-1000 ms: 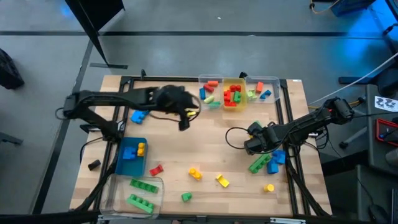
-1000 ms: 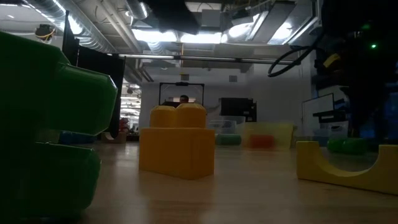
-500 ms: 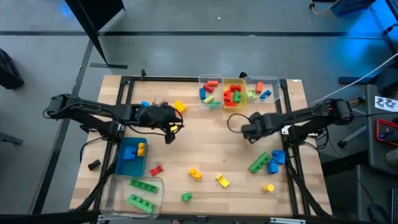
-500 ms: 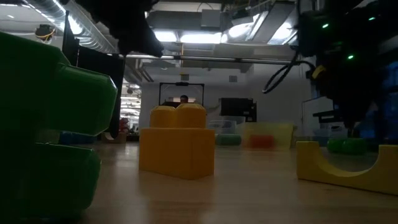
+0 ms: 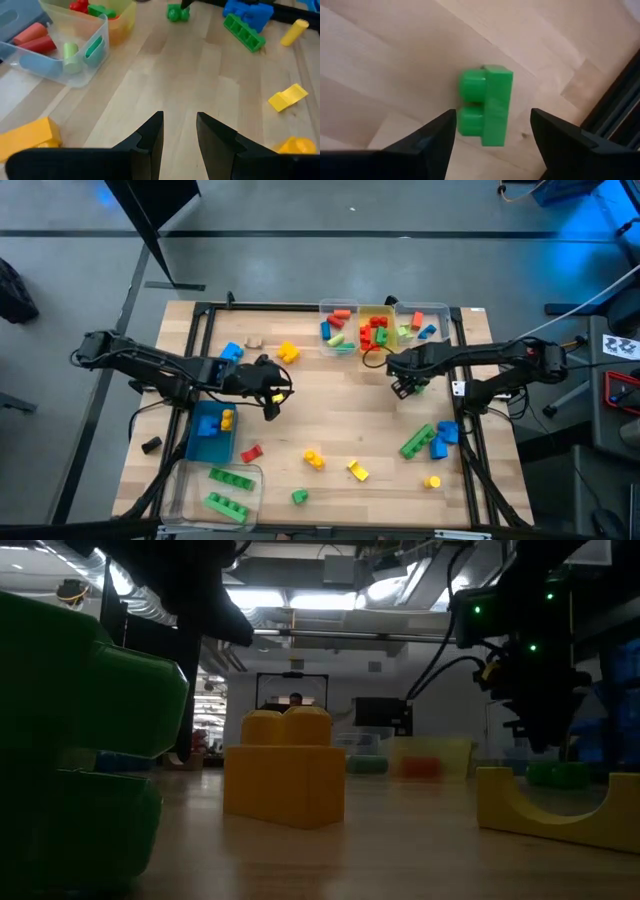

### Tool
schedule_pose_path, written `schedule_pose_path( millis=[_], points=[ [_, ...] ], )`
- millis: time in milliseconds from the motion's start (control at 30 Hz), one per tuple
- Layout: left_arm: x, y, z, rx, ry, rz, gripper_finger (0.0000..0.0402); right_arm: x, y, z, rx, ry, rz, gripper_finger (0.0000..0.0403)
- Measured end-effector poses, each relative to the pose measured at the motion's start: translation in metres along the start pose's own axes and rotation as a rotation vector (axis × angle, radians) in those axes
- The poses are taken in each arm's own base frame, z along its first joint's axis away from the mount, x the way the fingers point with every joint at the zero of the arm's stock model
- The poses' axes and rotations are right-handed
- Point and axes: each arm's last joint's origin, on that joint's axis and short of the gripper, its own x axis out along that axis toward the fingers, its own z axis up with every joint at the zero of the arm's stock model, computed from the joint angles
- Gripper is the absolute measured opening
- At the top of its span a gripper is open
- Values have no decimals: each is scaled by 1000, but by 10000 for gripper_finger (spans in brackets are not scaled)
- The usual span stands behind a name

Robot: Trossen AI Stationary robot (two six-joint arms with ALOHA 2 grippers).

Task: Sort blocks by size
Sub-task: Put the green 2 stud game piece into the yellow bin

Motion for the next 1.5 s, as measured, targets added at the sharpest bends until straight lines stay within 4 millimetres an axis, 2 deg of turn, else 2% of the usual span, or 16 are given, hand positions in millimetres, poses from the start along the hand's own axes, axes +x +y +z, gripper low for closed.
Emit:
schedule_pose_path(
  millis=[167, 433, 533, 700, 767, 933, 1133, 1300, 1400, 1500],
  points=[
    [-1, -2, -1, 4, 2, -6, 102, 18, -4, -5, -20, 58, 53, 257],
    [-1, -2, -1, -5, 2, -6, 102, 40, 0, -7, -81, -19, 131, 255],
    [-1, -2, -1, -5, 3, -6, 102, 42, 1, -7, -79, -34, 145, 237],
    [-1, -2, -1, -7, 3, -6, 102, 41, 4, -4, -73, -68, 175, 181],
    [-1, -2, -1, -7, 3, -6, 102, 41, 5, -3, -72, -81, 183, 174],
    [0, -2, -1, -7, 3, -5, 102, 38, 13, 5, -62, -141, 292, 174],
    [0, -2, -1, 0, 3, -6, 102, 25, 32, 22, -72, -274, 598, 202],
    [0, -2, -1, -4, 1, -7, 102, 4, 45, 41, -68, -517, 812, 181],
    [0, -2, 0, -9, -1, -7, 102, -7, 45, 52, -63, -674, 864, 178],
    [0, -2, 0, -10, -1, -7, 102, -12, 38, 62, -44, -788, 850, 193]
  ],
)
